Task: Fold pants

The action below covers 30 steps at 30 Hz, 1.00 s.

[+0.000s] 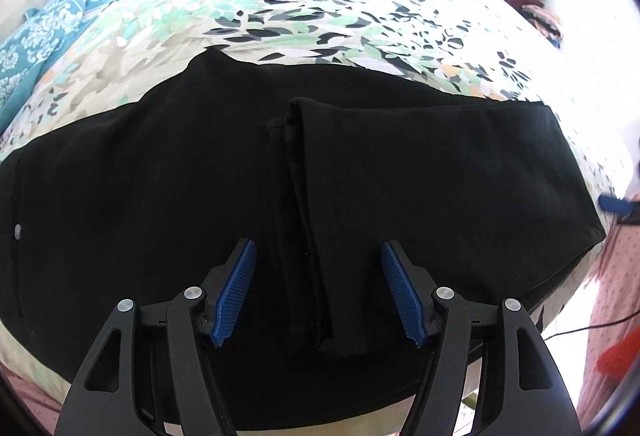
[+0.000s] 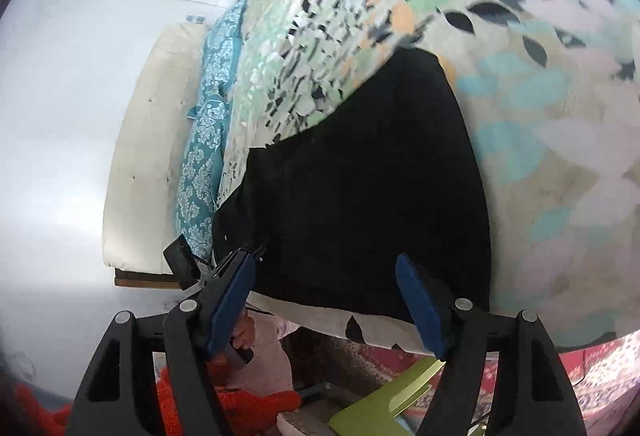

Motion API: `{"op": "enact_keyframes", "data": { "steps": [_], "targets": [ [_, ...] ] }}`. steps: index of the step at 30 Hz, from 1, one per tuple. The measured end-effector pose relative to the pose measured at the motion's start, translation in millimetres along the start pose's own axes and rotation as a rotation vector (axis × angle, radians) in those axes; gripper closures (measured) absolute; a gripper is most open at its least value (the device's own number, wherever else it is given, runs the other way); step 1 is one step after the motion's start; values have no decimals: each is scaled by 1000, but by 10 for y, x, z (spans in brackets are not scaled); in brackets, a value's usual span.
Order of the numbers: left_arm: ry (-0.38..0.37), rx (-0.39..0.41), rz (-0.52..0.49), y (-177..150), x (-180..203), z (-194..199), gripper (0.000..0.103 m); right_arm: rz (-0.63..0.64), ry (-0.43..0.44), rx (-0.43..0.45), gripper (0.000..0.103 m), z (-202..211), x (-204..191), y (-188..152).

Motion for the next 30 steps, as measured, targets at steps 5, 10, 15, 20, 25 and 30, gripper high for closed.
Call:
{"op": "enact_keyframes", "data": {
  "steps": [5,10,15,20,25,30],
  "targets": [
    [16,-1,-2,-7,2,-1,28,25,-145,-50,22,-209,206,-58],
    [26,-2,12,-16,-49,44,23,53,-133,-1,22,-154,148,8],
    [16,21,62,43,-125,104,23,140,-186,62,22,-60,75,48],
    [19,38,102,69,-221,167,22,186,-208,112,22,21,6,96],
    [25,50,148,92,-322,209,21,194,-214,110,22,7,-14,85],
    [35,49,187,94,-415,216,20,206,-215,109,22,-2,-43,80]
  ]
}}
Point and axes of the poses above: each gripper's, at about its wrist camera, not at the fingertips, and z roughly against the way its jaws point, x to its right, y to its top, the point moved 8 cm from there along -z, roughly the way its jaws point, and after that the axes turned 4 degrees about y, right-handed, at the moved point
